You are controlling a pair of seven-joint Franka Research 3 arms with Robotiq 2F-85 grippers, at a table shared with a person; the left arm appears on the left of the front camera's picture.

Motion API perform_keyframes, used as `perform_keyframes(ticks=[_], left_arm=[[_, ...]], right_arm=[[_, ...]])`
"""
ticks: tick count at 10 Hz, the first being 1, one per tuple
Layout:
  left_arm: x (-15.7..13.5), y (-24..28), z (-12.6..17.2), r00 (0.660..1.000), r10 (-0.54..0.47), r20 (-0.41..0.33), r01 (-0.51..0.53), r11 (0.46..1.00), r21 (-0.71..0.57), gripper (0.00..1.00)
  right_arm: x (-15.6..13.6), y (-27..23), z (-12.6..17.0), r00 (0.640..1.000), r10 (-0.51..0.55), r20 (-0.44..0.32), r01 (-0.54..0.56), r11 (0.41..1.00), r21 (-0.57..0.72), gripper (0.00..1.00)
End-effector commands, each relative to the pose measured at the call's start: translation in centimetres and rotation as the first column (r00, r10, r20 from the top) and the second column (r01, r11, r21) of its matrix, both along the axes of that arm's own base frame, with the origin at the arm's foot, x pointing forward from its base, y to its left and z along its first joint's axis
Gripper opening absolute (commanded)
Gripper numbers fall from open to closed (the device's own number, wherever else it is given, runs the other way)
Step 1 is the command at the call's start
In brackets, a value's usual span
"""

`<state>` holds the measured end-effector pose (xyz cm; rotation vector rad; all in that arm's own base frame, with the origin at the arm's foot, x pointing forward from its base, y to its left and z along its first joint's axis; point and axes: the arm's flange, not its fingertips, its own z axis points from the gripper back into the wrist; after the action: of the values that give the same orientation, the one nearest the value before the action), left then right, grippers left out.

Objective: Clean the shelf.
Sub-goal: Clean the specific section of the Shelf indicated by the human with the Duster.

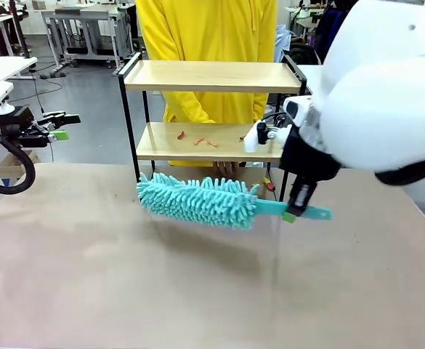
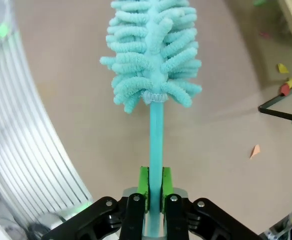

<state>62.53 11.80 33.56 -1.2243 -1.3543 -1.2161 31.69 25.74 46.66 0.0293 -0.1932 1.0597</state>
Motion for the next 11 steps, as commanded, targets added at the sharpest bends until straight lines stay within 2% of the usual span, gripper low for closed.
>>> perform_keyframes(ticks=[1,3,5,7,8,11], left_arm=[[-0.1,0.1,0.3,1.000,0.002,0.018,-0.002,1.000,-0.001,1.00],[-0.1,0.1,0.3,1.000,0.002,0.018,-0.002,1.000,-0.001,1.00],[-0.1,0.1,0.3,1.000,0.002,0.018,-0.002,1.000,-0.001,1.00],[-0.1,0.1,0.3,1.000,0.002,0.018,-0.002,1.000,-0.001,1.00],[-0.1,0.1,0.3,1.000,0.002,0.018,-0.002,1.000,-0.001,1.00],[-0.1,0.1,0.3,1.000,0.002,0.018,-0.002,1.000,-0.001,1.00]], right_arm=[[-0.7,3.0,-2.1,0.982,-0.185,0.028,0.185,0.982,-0.030,0.13],[-0.8,6.4,-4.0,0.955,-0.297,0.018,0.298,0.954,-0.029,0.13],[1.1,8.3,-5.0,0.901,-0.433,0.030,0.431,0.901,0.048,0.13],[1.7,8.3,-4.5,0.906,-0.421,-0.034,0.422,0.898,0.126,0.13],[0.2,7.5,-5.4,0.916,-0.401,-0.027,0.402,0.915,0.044,0.13],[1.0,8.0,-5.4,0.910,-0.412,-0.040,0.413,0.908,0.063,0.13]])
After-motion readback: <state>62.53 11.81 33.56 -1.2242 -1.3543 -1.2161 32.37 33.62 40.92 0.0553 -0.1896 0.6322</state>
